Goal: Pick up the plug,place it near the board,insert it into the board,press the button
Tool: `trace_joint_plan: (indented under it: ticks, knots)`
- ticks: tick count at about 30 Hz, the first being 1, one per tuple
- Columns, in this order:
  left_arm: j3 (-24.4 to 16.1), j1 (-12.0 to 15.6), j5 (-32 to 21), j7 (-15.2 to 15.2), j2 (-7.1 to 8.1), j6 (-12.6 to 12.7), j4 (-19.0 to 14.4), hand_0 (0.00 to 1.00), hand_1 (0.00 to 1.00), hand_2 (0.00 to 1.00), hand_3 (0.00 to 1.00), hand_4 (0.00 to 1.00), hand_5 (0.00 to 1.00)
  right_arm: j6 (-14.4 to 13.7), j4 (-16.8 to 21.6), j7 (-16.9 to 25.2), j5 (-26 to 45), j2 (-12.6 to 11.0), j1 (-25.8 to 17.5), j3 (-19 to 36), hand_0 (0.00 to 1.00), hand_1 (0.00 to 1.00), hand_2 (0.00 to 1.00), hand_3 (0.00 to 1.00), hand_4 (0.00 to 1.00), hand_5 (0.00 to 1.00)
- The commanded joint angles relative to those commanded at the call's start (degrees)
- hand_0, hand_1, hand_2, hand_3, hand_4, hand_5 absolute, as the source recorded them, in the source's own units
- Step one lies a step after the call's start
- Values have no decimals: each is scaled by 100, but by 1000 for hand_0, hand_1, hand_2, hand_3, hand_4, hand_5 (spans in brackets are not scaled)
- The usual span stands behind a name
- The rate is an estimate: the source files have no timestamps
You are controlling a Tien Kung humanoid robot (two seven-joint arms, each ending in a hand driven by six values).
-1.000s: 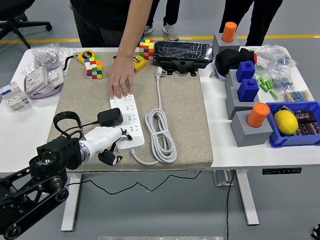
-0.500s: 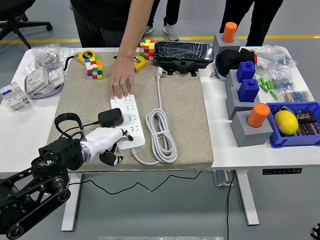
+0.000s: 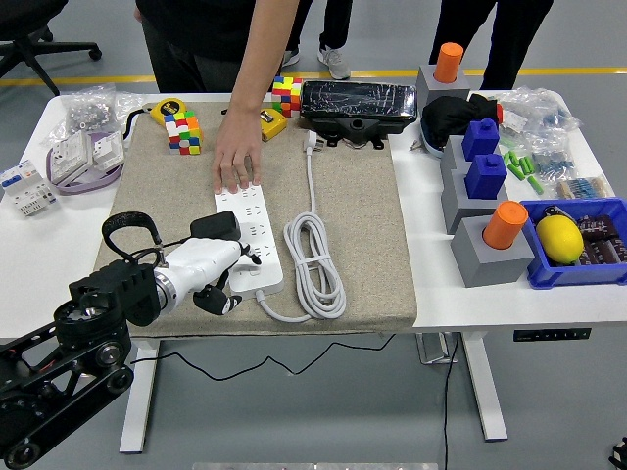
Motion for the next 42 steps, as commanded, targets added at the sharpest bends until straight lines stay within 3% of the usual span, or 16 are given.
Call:
trace_joint_plan:
  ticks: [7, 9, 10, 15, 16, 21, 22, 27, 28, 33, 34, 35, 39, 40, 42]
  knots:
    - [-177, 1, 92, 25, 38, 56, -215, 161, 40, 137, 783, 677, 2, 1, 0, -9, 3, 3, -14, 0, 781, 719, 717, 751, 998, 917]
    - [-182, 35, 109, -17, 36, 215, -188, 161, 40, 137, 783, 677, 2, -8, 0, -5, 7, 2, -15, 4, 781, 719, 717, 751, 998, 917]
    - [-187, 43, 126, -28, 29, 239, -174, 291, 345, 481, 851, 868, 250, -8, 0, -6, 5, 3, -17, 5, 782, 719, 718, 751, 998, 917]
    - [-293, 97, 263, 16, -47, 200, -29, 291, 345, 481, 851, 868, 250, -5, 0, -5, 12, 14, -31, -3, 782, 719, 718, 751, 998, 917]
    - [-304, 110, 256, -22, -49, 255, -8, 812, 914, 913, 925, 998, 561, -5, 0, -8, 7, 15, -31, 1, 781, 720, 717, 751, 998, 917]
    - [-309, 113, 230, -95, -26, 458, -7, 812, 914, 913, 925, 998, 561, -4, 0, -11, 12, 8, -20, -2, 781, 720, 717, 751, 998, 917]
    - [-311, 111, 230, -102, -25, 473, -8, 903, 996, 975, 974, 998, 623, -4, 0, -13, 10, 6, -19, 0, 781, 719, 717, 751, 998, 917]
    - [-303, 85, 230, -97, -4, 486, -34, 903, 996, 975, 974, 998, 623, -6, 0, -16, 20, -4, -1, -9, 781, 719, 717, 751, 998, 917]
    - [-300, 84, 209, -72, -2, 439, -43, 892, 926, 904, 969, 998, 628, -7, 0, -15, 19, -2, 1, -5, 782, 719, 718, 751, 998, 918]
    - [-284, 74, 212, -52, 12, 409, -69, 892, 926, 904, 969, 998, 628, -1, 0, -7, 19, 7, -1, -4, 782, 719, 718, 751, 998, 918]
    - [-288, 72, 208, -51, 12, 401, -72, 830, 860, 844, 962, 998, 623, -1, 0, -7, 17, 7, -1, -3, 782, 720, 718, 751, 998, 918]
    - [-291, 70, 204, -51, 12, 395, -75, 830, 860, 844, 962, 998, 623, -1, 0, -8, 14, 6, -1, -1, 782, 720, 718, 751, 998, 918]
    - [-281, 83, 226, -66, 11, 195, -127, 830, 860, 844, 962, 998, 623, -3, 0, -7, 16, 0, 1, -2, 782, 720, 718, 751, 998, 918]
    - [-274, 85, 237, -72, 11, 175, -132, 350, 333, 434, 948, 956, 361, -3, 0, -7, 16, -1, 0, -1, 781, 720, 718, 752, 998, 918]
    - [-250, 86, 315, -92, 8, 90, -150, 350, 333, 434, 948, 956, 361, -2, 0, -11, 21, -1, 0, -1, 781, 720, 718, 752, 998, 918]
